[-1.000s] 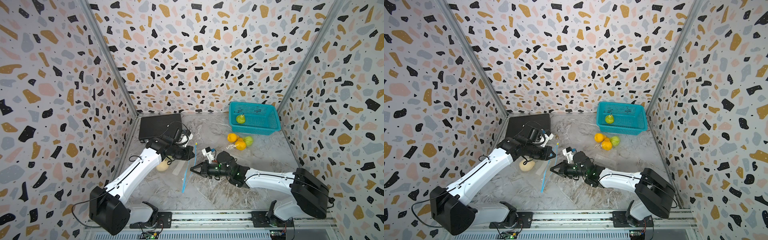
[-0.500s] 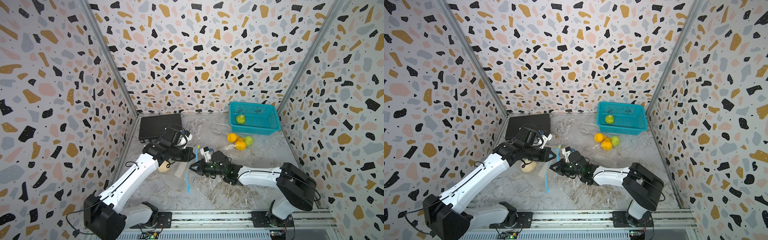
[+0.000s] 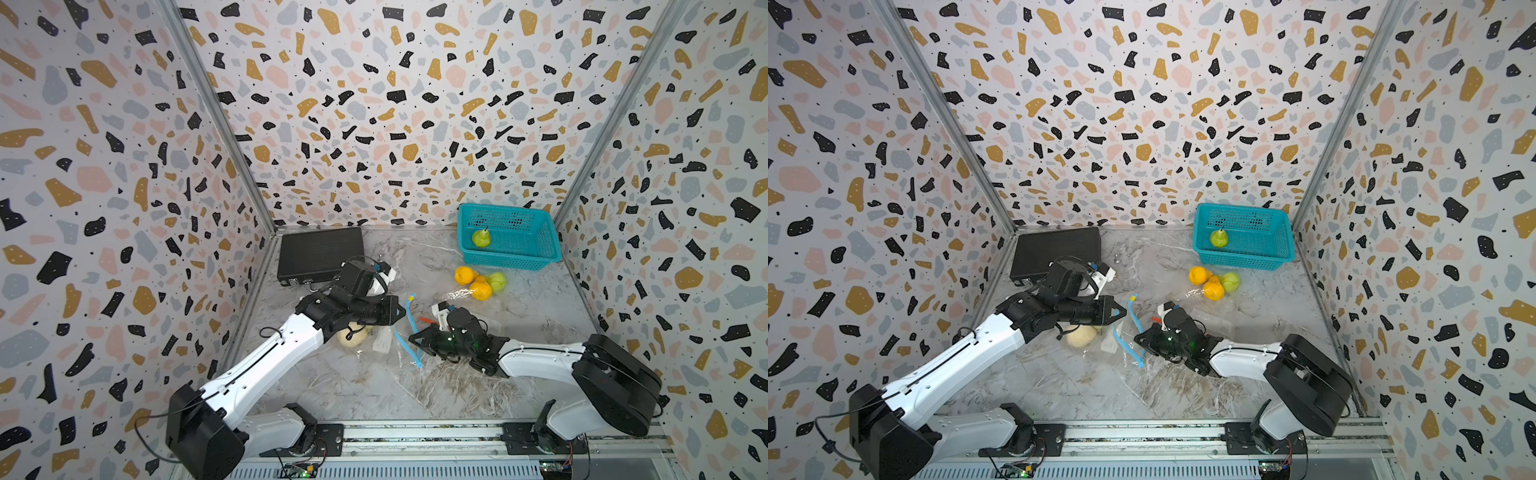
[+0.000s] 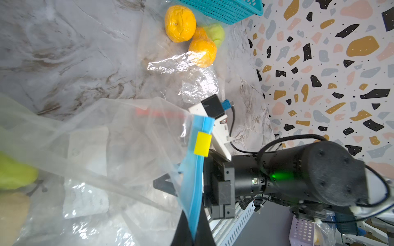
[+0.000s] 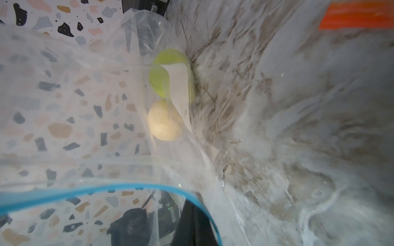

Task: Open the zip-top bag and take out the pear
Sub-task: Open the zipper of the food storage bag at the center of the board.

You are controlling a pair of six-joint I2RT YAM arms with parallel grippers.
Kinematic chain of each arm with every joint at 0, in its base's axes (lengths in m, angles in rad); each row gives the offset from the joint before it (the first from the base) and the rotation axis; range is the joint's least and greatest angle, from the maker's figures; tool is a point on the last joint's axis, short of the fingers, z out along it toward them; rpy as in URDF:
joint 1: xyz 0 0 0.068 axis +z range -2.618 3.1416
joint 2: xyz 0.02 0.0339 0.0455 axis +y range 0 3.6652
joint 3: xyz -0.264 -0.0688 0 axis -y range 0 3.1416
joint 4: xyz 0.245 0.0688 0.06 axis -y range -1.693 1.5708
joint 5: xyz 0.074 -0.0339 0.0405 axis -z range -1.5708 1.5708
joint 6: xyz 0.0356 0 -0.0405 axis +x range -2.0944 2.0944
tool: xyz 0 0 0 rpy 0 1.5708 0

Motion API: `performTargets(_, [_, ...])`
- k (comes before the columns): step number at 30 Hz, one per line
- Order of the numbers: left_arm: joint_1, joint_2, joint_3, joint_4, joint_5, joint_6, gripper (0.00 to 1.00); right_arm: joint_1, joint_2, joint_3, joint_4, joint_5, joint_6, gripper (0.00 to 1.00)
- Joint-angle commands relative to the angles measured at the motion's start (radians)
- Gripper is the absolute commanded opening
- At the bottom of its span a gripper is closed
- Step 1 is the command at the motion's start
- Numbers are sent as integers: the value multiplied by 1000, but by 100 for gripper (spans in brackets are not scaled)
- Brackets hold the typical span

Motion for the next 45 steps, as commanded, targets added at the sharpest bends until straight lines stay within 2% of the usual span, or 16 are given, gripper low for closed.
performTargets(1, [-25,44,-11,125,-20,-44,0,-4,-113,28,-190,-22,-120,9])
performTargets(5, [-36,75,24,132,-25,-44,0,-4,-135,37,-103,-160,-88,13])
performTargets(9, [-42,73,47,100,-44,-30,0,1,-139,31,-48,-218,-24,14])
performTargets(18, [-69,60,50,118,-39,-55,0,44,30,11,287,-230,163,23])
performTargets(23, [-72,29,30,149,-3,-80,0,38,97,25,204,-187,107,33])
performTargets(26, [-72,-5,20,155,8,-95,0,19,160,14,247,-178,115,37])
performTargets(32, [-76,-65,-26,211,67,-163,0,-31,261,16,278,-175,97,38])
performTargets(34, [-77,-97,-36,192,53,-158,39,-39,283,18,295,-186,97,38])
performTargets(37, [-51,-181,-27,67,-89,-103,65,-41,299,25,304,-194,88,38])
performTargets(40, [91,-275,-33,-8,-154,-73,88,-48,311,27,328,-205,90,38])
performTargets(42, [216,-308,-39,-56,-176,-34,92,-54,315,32,334,-214,88,38])
performTargets(45, [382,-286,-90,-68,-185,21,92,-57,314,34,335,-224,78,38])
